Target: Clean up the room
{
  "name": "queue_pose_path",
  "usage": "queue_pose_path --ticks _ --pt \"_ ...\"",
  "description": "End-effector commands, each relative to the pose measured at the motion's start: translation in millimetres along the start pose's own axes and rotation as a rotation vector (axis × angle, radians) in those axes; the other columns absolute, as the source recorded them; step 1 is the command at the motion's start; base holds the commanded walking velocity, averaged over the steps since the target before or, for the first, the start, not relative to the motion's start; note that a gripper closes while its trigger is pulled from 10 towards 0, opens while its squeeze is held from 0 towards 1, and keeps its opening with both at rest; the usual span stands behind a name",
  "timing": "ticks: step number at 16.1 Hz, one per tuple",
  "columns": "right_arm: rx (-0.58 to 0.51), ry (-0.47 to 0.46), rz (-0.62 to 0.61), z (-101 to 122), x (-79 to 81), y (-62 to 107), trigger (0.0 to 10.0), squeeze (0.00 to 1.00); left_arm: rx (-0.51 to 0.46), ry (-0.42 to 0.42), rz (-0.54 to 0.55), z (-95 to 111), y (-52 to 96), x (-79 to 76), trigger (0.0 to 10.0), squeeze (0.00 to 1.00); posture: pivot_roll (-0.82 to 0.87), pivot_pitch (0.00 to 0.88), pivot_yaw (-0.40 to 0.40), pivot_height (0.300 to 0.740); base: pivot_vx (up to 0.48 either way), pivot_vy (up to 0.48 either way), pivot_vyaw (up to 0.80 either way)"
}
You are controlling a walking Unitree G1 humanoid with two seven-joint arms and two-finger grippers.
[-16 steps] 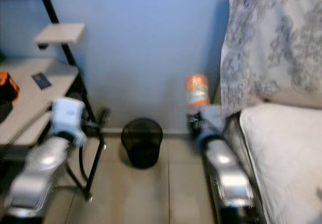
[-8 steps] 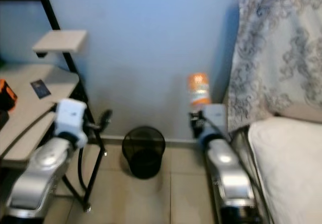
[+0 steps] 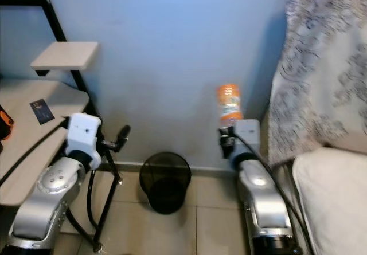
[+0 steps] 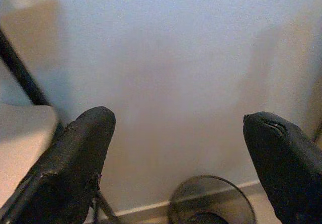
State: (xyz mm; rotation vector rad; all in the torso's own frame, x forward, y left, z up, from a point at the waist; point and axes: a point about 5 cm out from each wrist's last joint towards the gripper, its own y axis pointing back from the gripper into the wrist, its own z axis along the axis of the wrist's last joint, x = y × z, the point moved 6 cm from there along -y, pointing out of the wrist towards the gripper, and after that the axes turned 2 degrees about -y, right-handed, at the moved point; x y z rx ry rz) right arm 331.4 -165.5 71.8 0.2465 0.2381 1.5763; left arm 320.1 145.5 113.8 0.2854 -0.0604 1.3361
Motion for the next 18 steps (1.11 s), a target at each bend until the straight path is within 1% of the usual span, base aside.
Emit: queue_pose_path --ticks 1,10,12,14,16,17,18 --pt "-0.009 -0.001 0.039 5 13.5 -0.7 10.0 0.00 -0.005 -0.017 0.028 3 1.5 10.5 10.0 0.00 0.04 0.000 0.010 0.740 0.341 0.000 0.00" --pt "-0.008 0.017 0.043 6 14.1 -2.0 10.0 0.00 0.000 -0.026 0.020 3 1.3 10.7 10.0 0.00 0.04 0.000 0.017 0.740 0.342 0.000 0.00" --pt "-0.013 0.029 0.052 7 12.3 0.5 10.0 0.00 0.000 -0.030 0.015 2 4.5 9.0 10.0 0.00 0.03 0.000 0.019 0.740 0.339 0.000 0.00" --pt "-0.017 0.026 0.056 8 7.2 4.8 10.0 0.00 0.011 -0.015 0.012 -2 11.6 5.9 10.0 0.00 0.03 0.000 0.020 0.740 0.343 0.000 0.00" --pt "-0.007 0.066 0.095 3 6.8 4.5 10.0 0.00 0.025 -0.004 0.010 -8 14.7 5.2 10.0 0.00 0.03 0.000 0.012 0.740 0.341 0.000 0.00" --pt "0.043 0.097 0.160 -6 12.7 0.2 10.0 0.00 0.040 -0.027 -0.001 -13 14.2 6.2 10.0 0.00 0.04 0.000 0.005 0.740 0.341 0.000 0.00" --pt "0.089 0.173 0.252 -17 23.2 -1.5 10.0 0.00 0.056 -0.064 -0.046 -17 13.6 2.2 10.0 0.00 0.04 0.000 0.003 0.740 0.000 0.000 0.00"
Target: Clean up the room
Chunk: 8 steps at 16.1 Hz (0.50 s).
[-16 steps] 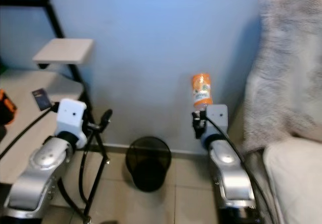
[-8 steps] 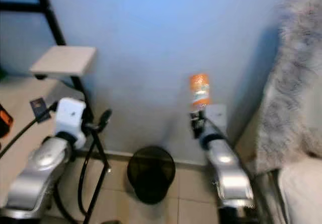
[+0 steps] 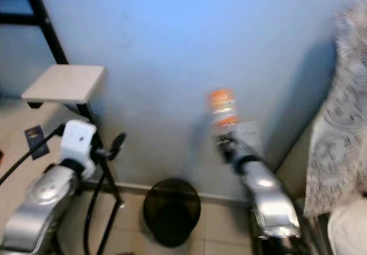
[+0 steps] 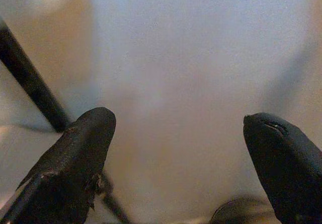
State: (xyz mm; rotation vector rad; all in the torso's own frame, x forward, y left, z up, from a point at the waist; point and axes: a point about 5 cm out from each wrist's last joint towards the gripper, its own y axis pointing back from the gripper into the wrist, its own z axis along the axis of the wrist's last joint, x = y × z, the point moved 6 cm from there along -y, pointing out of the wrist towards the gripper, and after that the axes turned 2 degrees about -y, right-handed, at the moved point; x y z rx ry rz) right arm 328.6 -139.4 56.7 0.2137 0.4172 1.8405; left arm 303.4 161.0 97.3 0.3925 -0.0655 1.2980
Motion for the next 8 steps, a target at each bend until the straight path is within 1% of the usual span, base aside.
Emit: queue_pose_path --ticks 1,2,3,4,5,6,7,8 --pt "0.064 0.113 0.125 -14 10.9 -5.1 10.0 0.00 -0.003 -0.076 -0.125 0 -2.8 -17.0 10.0 0.00 0.04 0.000 0.002 0.740 0.000 0.000 0.00" --pt "0.093 0.137 0.194 -21 17.3 -10.2 10.0 0.00 0.014 -0.131 -0.215 -6 -1.3 -26.1 10.0 0.00 0.05 0.000 -0.004 0.740 0.000 0.000 0.00" --pt "0.126 0.172 0.230 -27 19.5 -18.8 10.0 0.00 0.041 -0.173 -0.312 -13 0.7 -34.6 10.0 0.00 0.05 0.000 -0.010 0.740 0.000 0.000 0.00" --pt "0.147 0.207 0.241 -31 20.2 -23.8 10.0 0.00 0.053 -0.185 -0.369 -16 2.4 -39.3 10.0 0.00 0.05 0.000 -0.013 0.740 0.000 0.000 0.00" --pt "0.194 0.245 0.255 -41 22.4 -33.2 10.0 0.00 0.064 -0.216 -0.462 -18 6.1 -46.2 10.0 0.00 0.06 0.000 -0.012 0.740 0.000 0.000 0.00" --pt "0.248 0.262 0.257 -52 25.9 -42.4 10.0 0.00 0.073 -0.236 -0.529 -20 8.4 -49.8 10.0 0.00 0.06 0.000 -0.009 0.740 0.000 0.000 0.00" --pt "0.278 0.271 0.254 -58 29.8 -47.2 10.0 0.00 0.081 -0.241 -0.561 -20 9.0 -51.2 10.0 0.00 0.06 0.000 -0.007 0.740 0.000 0.000 0.00" --pt "0.323 0.289 0.244 -67 37.4 -54.3 10.0 0.00 0.093 -0.257 -0.619 -22 10.0 -53.3 10.0 0.00 0.07 0.000 -0.006 0.740 0.000 0.000 0.00"
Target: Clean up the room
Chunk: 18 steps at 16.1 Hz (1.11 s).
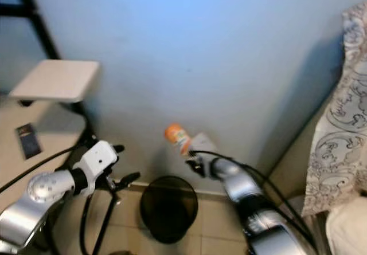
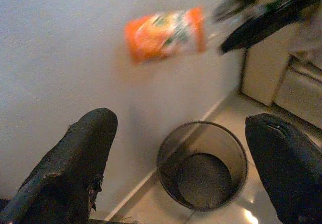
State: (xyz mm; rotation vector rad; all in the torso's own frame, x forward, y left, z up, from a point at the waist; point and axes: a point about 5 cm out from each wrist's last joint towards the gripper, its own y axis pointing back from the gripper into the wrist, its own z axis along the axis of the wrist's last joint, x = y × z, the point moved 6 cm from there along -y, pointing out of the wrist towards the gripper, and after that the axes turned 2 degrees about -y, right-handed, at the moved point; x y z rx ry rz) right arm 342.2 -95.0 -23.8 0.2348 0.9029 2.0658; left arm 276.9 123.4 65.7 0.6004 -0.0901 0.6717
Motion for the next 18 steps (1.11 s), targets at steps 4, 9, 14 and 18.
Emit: queue_pose_path --ticks 4,9,14,18 --pt "0.082 -0.005 -0.065 -14 1.3 -10.3 10.0 0.00 0.007 -0.055 -0.067 3 -3.7 0.9 10.0 0.00 0.10 0.000 -0.011 0.740 0.000 0.000 0.00" --pt "0.072 -0.061 -0.059 -9 9.0 -15.4 10.0 1.00 0.017 -0.068 -0.085 -1 -1.1 1.3 10.0 0.00 0.10 0.000 -0.007 0.740 0.000 0.000 0.00" --pt "0.081 -0.022 -0.048 -11 14.9 -17.1 10.0 1.00 0.020 -0.072 -0.088 -2 0.0 1.9 10.0 0.00 0.09 0.000 -0.003 0.740 0.000 0.000 0.00" --pt "0.116 -0.003 -0.004 -24 23.8 -16.7 10.0 1.00 0.020 -0.077 -0.091 -2 -0.7 3.1 10.0 0.00 0.09 0.000 0.001 0.740 0.000 0.000 0.00"
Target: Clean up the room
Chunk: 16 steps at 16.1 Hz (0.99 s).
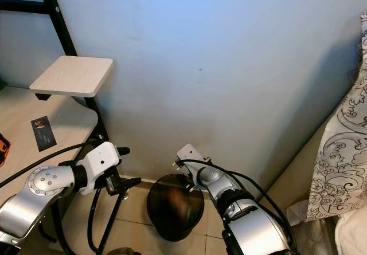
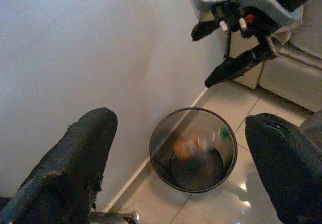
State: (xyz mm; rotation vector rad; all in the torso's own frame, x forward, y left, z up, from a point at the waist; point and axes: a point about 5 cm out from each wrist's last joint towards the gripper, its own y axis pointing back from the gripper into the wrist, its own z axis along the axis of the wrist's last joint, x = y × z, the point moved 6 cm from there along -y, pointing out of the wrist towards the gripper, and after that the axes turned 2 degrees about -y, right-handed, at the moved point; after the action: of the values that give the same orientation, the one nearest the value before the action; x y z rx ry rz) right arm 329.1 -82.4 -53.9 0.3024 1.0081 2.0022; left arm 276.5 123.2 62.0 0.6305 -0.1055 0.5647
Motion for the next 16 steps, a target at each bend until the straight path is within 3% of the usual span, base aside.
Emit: queue_pose_path --ticks 1,4,7,8,9,10,11,12,16 --pt "0.010 0.012 0.010 -5 2.0 0.0 10.0 1.00 0.009 -0.025 0.003 1 1.1 4.5 10.0 0.00 0.09 0.000 0.004 0.740 0.000 0.000 0.00" --pt "0.001 -0.031 -0.009 -13 -4.5 2.1 10.0 1.00 0.002 -0.014 0.015 1 0.8 1.2 10.0 0.00 0.08 0.000 0.007 0.740 0.000 0.000 0.00" --pt "-0.121 -0.202 -0.067 -6 -27.4 9.7 10.0 1.00 -0.024 0.093 0.131 -1 4.2 1.8 10.0 0.00 0.07 0.000 0.008 0.740 0.000 0.000 0.00" --pt "-0.240 -0.339 -0.110 0 -46.4 20.2 10.0 1.00 -0.067 0.182 0.255 3 8.6 8.7 10.0 0.00 0.06 0.000 0.009 0.740 0.000 0.000 0.00" --pt "-0.289 -0.370 -0.127 3 -53.1 25.4 10.0 1.00 -0.088 0.204 0.295 5 10.5 10.7 10.0 0.00 0.06 0.000 0.011 0.740 0.000 0.000 0.00" --pt "-0.372 -0.388 -0.179 10 -64.7 37.1 10.0 1.00 -0.104 0.242 0.362 7 13.8 15.0 10.0 0.00 0.05 0.000 0.008 0.740 0.000 0.000 0.00" --pt "-0.521 -0.418 -0.260 24 -79.5 63.5 10.0 1.00 -0.115 0.292 0.488 8 20.9 24.6 10.0 0.00 0.05 0.000 0.009 0.740 0.000 0.000 0.00" --pt "-0.657 -0.464 -0.310 40 -84.0 93.3 10.0 1.00 -0.113 0.314 0.612 7 28.1 33.3 10.0 0.00 0.05 0.000 0.013 0.740 0.000 0.000 -0.80" --pt "-0.735 -0.522 -0.350 52 -72.7 123.2 10.0 1.00 -0.085 0.347 0.672 0 30.9 25.9 10.0 0.00 0.03 0.000 0.018 0.740 0.000 0.000 -0.20"
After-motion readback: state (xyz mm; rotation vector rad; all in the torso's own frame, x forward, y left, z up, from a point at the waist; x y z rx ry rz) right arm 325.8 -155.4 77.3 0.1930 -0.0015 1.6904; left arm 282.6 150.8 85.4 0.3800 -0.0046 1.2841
